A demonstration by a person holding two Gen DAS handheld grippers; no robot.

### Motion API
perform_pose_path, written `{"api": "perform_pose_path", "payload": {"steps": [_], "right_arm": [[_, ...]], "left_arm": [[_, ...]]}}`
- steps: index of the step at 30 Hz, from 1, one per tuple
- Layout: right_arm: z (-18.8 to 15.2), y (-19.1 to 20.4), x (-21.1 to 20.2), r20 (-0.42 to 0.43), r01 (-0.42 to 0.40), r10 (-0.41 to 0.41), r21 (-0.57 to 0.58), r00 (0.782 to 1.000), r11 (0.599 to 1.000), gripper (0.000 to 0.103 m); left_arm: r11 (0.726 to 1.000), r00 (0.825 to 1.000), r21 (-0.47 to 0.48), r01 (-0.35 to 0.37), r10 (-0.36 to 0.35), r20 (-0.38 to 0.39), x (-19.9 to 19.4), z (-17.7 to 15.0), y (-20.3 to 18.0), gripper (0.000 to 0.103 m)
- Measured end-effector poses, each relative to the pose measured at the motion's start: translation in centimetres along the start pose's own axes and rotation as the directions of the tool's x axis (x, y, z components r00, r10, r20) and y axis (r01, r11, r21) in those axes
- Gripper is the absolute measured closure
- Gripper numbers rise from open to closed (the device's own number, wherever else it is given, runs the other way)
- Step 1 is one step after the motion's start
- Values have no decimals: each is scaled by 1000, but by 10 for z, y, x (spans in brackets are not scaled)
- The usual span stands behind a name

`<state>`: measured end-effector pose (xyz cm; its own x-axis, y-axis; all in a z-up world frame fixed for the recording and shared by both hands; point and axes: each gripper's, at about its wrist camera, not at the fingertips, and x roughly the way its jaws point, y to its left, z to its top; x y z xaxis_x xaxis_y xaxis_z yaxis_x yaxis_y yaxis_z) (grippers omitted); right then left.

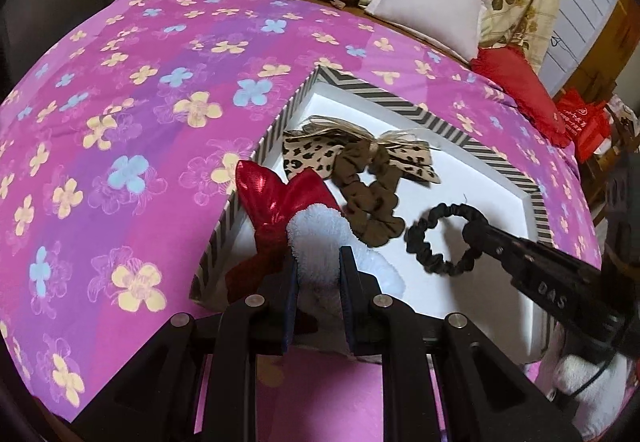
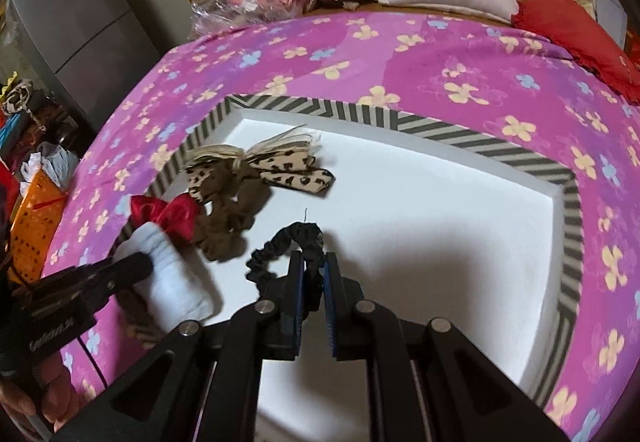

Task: Organize jewelry
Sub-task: 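Carry both scrunchies to the tray while the right gripper releases the black scrunchie inside, then lower the white scrunchie into the tray and open the left gripper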

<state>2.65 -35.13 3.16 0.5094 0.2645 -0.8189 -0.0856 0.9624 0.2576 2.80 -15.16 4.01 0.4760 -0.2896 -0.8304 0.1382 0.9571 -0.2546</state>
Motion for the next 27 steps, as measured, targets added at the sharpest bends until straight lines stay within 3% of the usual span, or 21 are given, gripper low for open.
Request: {"api": "perform_pose_path", "payload": {"steps": [7, 11, 15, 27], "right_arm": [[11, 0, 28, -46, 8, -7, 19, 999, 1000, 92], [10, 1, 21, -32, -4, 5, 22, 999, 1000, 61], [3, -1, 6, -15, -6, 6, 23, 1000, 1000, 61], [-36, 11, -62, 58, -21, 22, -4, 998, 1000, 52]], "left_arm": [[1000, 1000, 11, -23, 22, 9, 3, -1, -1, 89], [1000, 1000, 6, -18, 18, 15, 1, -2, -1, 87], [1000, 1000, -18, -6, 7, 21, -3, -3, 1, 76], [999, 994, 39, -26, 22, 106, -46, -15, -7, 65]]}}
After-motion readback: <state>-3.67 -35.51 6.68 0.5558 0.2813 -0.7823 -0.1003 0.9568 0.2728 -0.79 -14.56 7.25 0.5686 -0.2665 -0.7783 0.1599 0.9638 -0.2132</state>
